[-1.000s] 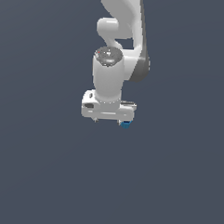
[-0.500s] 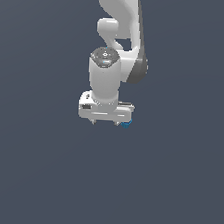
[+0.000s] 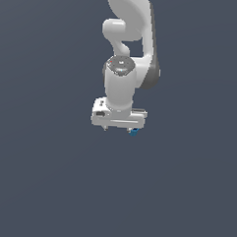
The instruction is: Pick up the object and move it to a goal position.
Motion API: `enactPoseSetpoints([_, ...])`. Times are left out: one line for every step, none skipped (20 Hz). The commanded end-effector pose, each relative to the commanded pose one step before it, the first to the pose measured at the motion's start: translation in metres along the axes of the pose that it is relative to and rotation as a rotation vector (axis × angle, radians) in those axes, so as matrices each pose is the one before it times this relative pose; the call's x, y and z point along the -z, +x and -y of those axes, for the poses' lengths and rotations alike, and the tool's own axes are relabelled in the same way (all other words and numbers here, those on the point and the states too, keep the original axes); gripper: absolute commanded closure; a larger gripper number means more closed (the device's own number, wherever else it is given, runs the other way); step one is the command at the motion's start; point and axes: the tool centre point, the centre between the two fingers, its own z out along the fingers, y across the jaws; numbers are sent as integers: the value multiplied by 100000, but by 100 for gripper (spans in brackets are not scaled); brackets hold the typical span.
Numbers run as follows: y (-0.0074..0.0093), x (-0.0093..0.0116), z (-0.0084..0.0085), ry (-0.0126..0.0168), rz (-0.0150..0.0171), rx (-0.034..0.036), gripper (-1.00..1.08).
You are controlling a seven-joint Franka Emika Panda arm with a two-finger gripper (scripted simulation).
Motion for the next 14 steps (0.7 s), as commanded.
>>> enactPoseSetpoints([-947, -923, 1222, 109, 236, 859, -92])
enactPoseSetpoints([-462, -426, 555, 47, 93, 376, -92])
enactPoseSetpoints([-508, -451, 587, 49, 100, 399, -92])
enactPoseSetpoints([-556, -478, 624, 53, 109, 436, -92])
enactPoseSetpoints([-603, -500, 653, 56, 116, 466, -92])
enactPoseSetpoints([-598, -477, 623, 54, 113, 451, -92])
enactPoseSetpoints([-571, -440, 573, 50, 106, 421, -92])
enactPoseSetpoints([-541, -404, 526, 47, 99, 393, -92])
enactPoseSetpoints([-509, -369, 483, 44, 94, 370, -92])
enactPoseSetpoints([-475, -335, 438, 40, 86, 339, -92])
enactPoseSetpoints([-440, -303, 396, 37, 80, 312, -92])
enactPoseSetpoints([-402, -269, 349, 32, 70, 274, -92])
enactPoseSetpoints([-364, -240, 315, 30, 66, 257, -92])
enactPoseSetpoints([-324, -209, 272, 26, 57, 220, -92])
